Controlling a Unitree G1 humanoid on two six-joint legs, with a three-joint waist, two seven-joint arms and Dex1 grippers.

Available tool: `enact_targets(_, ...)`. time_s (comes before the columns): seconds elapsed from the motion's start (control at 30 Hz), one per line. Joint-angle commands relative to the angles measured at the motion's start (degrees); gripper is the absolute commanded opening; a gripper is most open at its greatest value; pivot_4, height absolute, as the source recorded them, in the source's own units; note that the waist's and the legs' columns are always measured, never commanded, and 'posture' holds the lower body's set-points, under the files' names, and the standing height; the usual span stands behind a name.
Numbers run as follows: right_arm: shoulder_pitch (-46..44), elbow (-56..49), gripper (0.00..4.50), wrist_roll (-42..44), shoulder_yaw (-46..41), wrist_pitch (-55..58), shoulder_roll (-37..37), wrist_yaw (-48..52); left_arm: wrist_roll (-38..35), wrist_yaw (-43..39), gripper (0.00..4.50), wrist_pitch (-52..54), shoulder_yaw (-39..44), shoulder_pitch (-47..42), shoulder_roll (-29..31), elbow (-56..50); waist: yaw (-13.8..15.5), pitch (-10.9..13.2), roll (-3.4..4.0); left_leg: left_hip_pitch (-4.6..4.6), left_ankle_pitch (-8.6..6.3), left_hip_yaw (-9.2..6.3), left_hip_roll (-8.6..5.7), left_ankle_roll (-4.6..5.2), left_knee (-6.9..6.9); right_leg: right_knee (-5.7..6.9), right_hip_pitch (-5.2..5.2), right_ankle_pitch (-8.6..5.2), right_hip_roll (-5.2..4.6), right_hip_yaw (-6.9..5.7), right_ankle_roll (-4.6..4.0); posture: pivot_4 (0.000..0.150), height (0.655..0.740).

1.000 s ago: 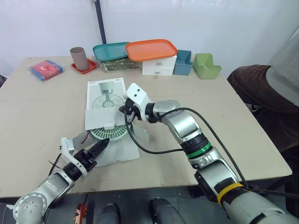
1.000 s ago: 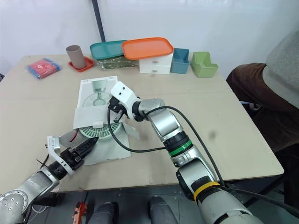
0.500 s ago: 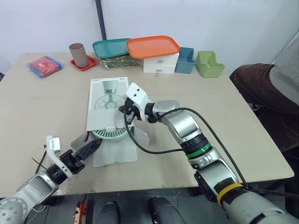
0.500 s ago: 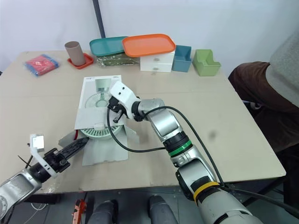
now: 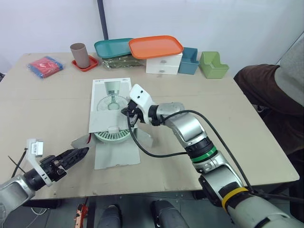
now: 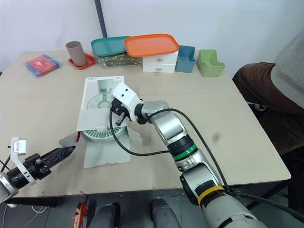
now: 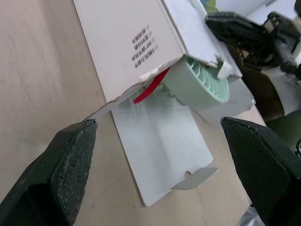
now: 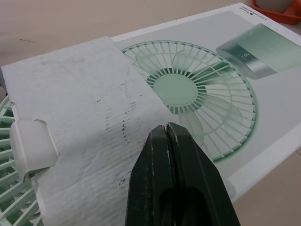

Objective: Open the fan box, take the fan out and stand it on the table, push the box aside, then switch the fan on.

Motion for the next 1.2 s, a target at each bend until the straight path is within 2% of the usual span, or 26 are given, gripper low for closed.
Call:
enact_targets(0.03, 0.18, -3.86, 0.0, 0.84, -1.97, 1.48, -1.06, -0.52, 2.61, -0.76, 4.47, -1.13, -1.23, -3.3, -0.66, 1.65, 0.06, 0.0, 0.0, 0.0, 0.0, 0.0, 0.0, 0.0, 0.0, 0.0, 0.0, 0.0, 0.0, 0.0, -0.01, 0.15, 0.74)
enact_targets(0.23, 0.52, -7.54, 0.0, 1.69, -2.76, 3.76, -2.28, -0.82, 8.09, 1.23, 4.47, -3.3, -2.09, -8.22, -2.9, 4.74, 0.22, 0.0, -0.01, 0.0, 0.01, 0.0, 0.01, 0.0, 0.06, 0.06, 0.0, 0.05, 0.01, -0.03, 0.0, 0.15, 0.74)
enact_targets(0.3, 0.42, -8.15, 0.0, 1.76, -3.05, 4.27, -2.58, -1.07, 8.36, 3.46, 3.95, -3.39, -0.25, -9.61, -3.52, 6.18, 0.24, 0.0, -0.01, 0.0, 0.01, -0.01, 0.01, 0.0, 0.08, 0.1, -0.01, 0.07, 0.02, -0.04, -0.02, 0.15, 0.74)
enact_targets(0.4, 0.48, -8.78, 0.0, 2.06, -3.14, 4.65, -2.8, -1.21, 8.94, 1.24, 3.06, -2.94, 1.42, -7.57, -2.04, 4.39, 0.06, -0.01, -0.03, 0.01, 0.01, 0.0, 0.02, 0.0, 0.09, 0.17, -0.02, 0.07, 0.03, -0.02, -0.03, 0.15, 0.74)
enact_targets(0.6, 0.19, -8.69, 0.0, 2.4, -2.89, 4.21, -2.59, -1.14, 8.38, -0.38, 1.04, -2.88, 6.31, -3.29, 0.0, -0.37, 0.03, -0.01, -0.03, 0.01, 0.01, -0.02, 0.01, 0.0, 0.15, 0.32, -0.03, 0.04, 0.02, -0.01, -0.04, 0.15, 0.74)
enact_targets(0.77, -0.53, -7.68, 0.0, 2.57, -2.9, 3.5, -2.36, -0.91, 3.08, -1.7, 1.04, -0.95, 11.33, -1.53, 1.41, -3.8, -0.05, 0.03, -0.16, 0.07, 0.02, 0.0, 0.0, -0.01, 0.4, 0.68, -0.03, -0.04, 0.01, -0.01, -0.04, 0.15, 0.74)
enact_targets(0.83, -0.85, -7.13, 0.0, 2.57, -2.94, 3.25, -2.3, -0.84, 1.88, -1.79, 1.04, -0.49, 12.18, -1.5, 1.75, -4.09, -0.05, 0.03, -0.16, 0.09, 0.04, 0.0, 0.01, -0.03, 0.5, 0.77, -0.03, -0.21, 0.02, -0.02, 0.28, 0.15, 0.74)
enact_targets(0.9, -0.63, -7.08, 0.0, 2.67, -2.72, 3.02, -2.11, -0.69, -2.14, -5.15, 0.54, 0.56, 16.56, 2.62, 1.92, -6.52, -0.21, 0.03, -0.22, 0.1, 0.05, 0.0, 0.01, -0.03, 0.51, 0.78, -0.02, -0.2, 0.02, -0.02, 0.3, 0.15, 0.74)
enact_targets(0.93, -0.53, -7.03, 0.0, 2.68, -2.64, 2.93, -2.03, -0.66, -3.18, -6.34, 0.43, 0.89, 17.67, 4.13, 1.98, -7.42, -0.39, 0.01, -0.29, 0.1, 0.06, 0.01, 0.03, -0.04, 0.53, 0.8, -0.03, -0.18, 0.05, -0.01, 0.29, 0.15, 0.74)
enact_targets(0.97, -0.47, -6.91, 0.0, 2.67, -2.52, 2.8, -1.95, -0.63, -3.51, -7.17, 0.03, 1.17, 17.81, 5.43, 2.01, -8.35, -0.32, 0.04, -0.26, 0.11, 0.06, 0.06, 0.09, -0.04, 0.53, 0.79, -0.03, -0.16, 0.06, -0.01, 0.26, 0.15, 0.74)
enact_targets(1.13, -0.51, -6.55, 0.0, 2.83, -2.38, 2.71, -1.66, -0.61, -5.92, -11.17, 0.03, 2.69, 15.47, 9.61, 2.53, -13.46, -0.14, 0.07, -0.21, 0.12, 0.07, 0.0, 0.09, -0.05, 0.53, 0.82, -0.01, -0.21, 0.05, -0.1, 0.21, 0.15, 0.74)
enact_targets(1.2, -0.43, -6.47, 0.0, 2.75, -2.35, 2.66, -1.68, -0.63, -2.02, -10.14, 0.03, 1.85, 11.77, 8.76, 2.33, -13.55, -0.12, 0.07, -0.2, 0.12, 0.07, 0.01, 0.08, -0.06, 0.56, 0.82, 0.01, -0.2, 0.03, -0.1, 0.23, 0.15, 0.74)
